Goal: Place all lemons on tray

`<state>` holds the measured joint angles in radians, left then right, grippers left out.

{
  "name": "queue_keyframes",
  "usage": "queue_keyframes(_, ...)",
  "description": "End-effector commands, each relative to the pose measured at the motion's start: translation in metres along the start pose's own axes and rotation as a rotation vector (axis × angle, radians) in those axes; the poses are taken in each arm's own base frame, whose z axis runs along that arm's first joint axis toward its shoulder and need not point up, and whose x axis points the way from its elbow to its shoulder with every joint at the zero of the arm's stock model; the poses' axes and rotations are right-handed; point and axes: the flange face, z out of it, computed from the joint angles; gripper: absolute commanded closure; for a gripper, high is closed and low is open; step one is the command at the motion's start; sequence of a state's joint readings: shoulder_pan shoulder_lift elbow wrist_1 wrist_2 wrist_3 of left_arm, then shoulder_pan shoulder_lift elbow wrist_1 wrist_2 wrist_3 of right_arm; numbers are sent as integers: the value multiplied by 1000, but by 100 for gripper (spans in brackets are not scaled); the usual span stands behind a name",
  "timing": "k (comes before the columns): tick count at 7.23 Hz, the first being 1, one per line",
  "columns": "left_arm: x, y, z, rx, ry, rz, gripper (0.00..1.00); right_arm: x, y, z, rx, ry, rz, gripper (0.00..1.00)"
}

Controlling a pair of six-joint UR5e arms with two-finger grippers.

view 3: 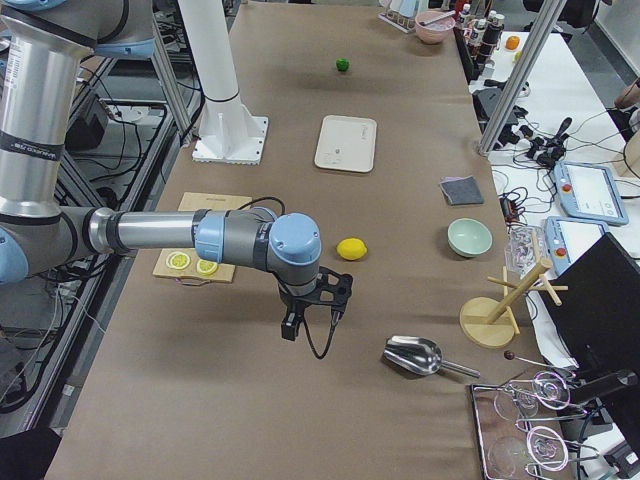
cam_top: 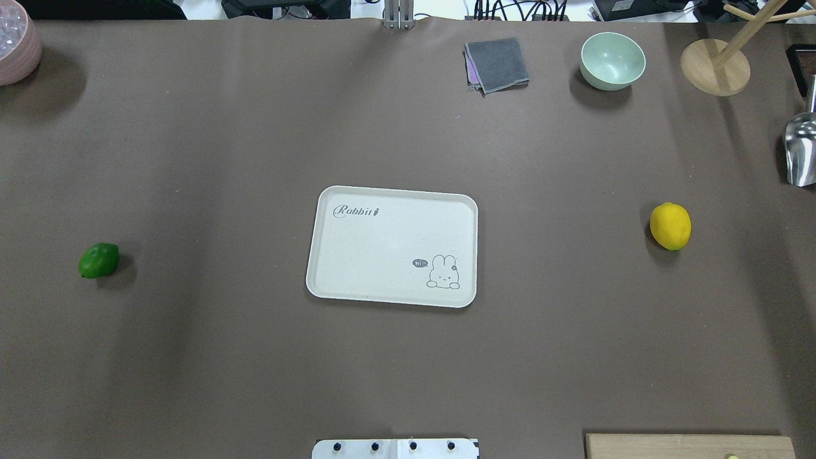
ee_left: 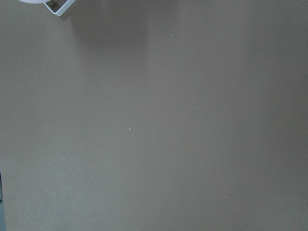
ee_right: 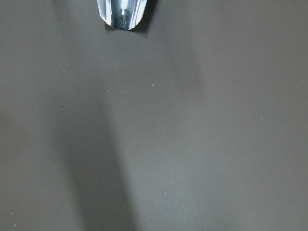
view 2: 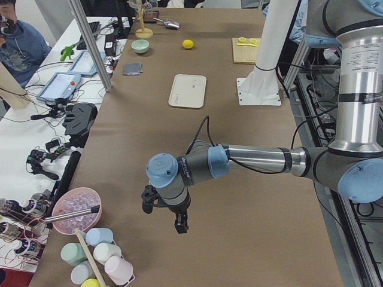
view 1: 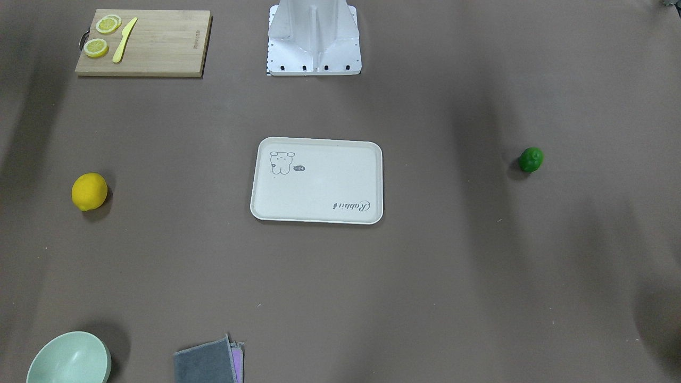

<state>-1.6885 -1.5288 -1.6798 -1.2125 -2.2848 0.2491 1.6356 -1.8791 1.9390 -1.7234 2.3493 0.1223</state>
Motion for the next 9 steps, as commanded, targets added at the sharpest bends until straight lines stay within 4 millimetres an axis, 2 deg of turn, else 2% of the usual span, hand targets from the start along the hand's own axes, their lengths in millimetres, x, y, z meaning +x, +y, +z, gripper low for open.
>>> queue_keyframes(1, 3, -3, -1, 6, -9, 9, 2, 16, 27, 15, -43, -28, 38, 0)
queue_keyframes(3, 8, -6, 4, -7, -5, 17, 2, 20, 30, 20, -56, -25, 46, 0)
queue_keyframes(5, 12, -6, -1, 11, -16, 39, 2, 21, 29, 25, -68, -24, 4, 0)
queue_keyframes(6, 18, -4, -3, 16, -18, 47, 2, 20, 23, 23, -57, -8, -8, 0)
queue_keyframes(8, 75, -14, -2, 6, -18, 119, 2, 4, 15, 6, -18, -5, -45, 0)
queue_keyframes(9, 126, -21, 1, 3, 12, 63, 2, -1, 11, 3, -8, -7, -56, 0)
